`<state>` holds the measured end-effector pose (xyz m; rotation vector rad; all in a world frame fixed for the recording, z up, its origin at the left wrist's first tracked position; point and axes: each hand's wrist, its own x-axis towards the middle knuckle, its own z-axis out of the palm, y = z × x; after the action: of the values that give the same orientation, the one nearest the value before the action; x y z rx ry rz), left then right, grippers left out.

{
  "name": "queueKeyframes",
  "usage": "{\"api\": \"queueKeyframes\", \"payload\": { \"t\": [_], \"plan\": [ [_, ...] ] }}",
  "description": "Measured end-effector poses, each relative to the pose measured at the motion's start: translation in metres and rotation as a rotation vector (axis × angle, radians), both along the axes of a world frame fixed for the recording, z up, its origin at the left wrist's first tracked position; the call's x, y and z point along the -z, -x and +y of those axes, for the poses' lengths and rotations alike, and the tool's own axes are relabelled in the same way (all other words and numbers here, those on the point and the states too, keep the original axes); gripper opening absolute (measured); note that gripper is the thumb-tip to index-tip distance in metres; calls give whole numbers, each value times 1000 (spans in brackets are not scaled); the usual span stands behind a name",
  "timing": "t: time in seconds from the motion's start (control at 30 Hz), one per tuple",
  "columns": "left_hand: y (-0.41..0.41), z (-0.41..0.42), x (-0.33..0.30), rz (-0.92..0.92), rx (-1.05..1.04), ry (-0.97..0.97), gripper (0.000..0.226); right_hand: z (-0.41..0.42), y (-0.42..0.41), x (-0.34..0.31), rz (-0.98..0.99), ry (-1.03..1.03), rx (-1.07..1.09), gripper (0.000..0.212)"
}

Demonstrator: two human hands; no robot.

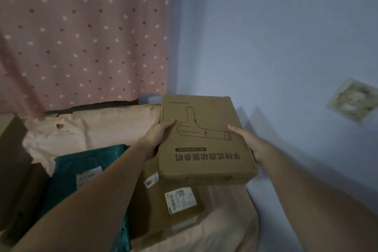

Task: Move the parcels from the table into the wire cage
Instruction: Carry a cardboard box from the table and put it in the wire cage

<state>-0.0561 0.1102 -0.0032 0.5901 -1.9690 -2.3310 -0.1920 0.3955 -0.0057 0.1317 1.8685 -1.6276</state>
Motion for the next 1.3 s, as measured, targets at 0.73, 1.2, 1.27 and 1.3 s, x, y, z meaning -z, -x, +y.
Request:
{"api": "queueKeyframes", "payload": {
  "t": [0.73,1.2,1.27,1.3],
  "plan": [
    [-85,246,-143,143,1220,91,47,204,-447,-157,173,-124,1001,61],
    [-529,531,-193,167,1928,43,44,250,-1003,-216,160,-334,1782,66],
    [-586,558,-196,178,2023,60,45,247,-1061,-213,155,-329,1848,63],
    [-613,572,-197,181,2070,71,47,246,-1086,-211,152,-323,1886,62]
  ]
}}
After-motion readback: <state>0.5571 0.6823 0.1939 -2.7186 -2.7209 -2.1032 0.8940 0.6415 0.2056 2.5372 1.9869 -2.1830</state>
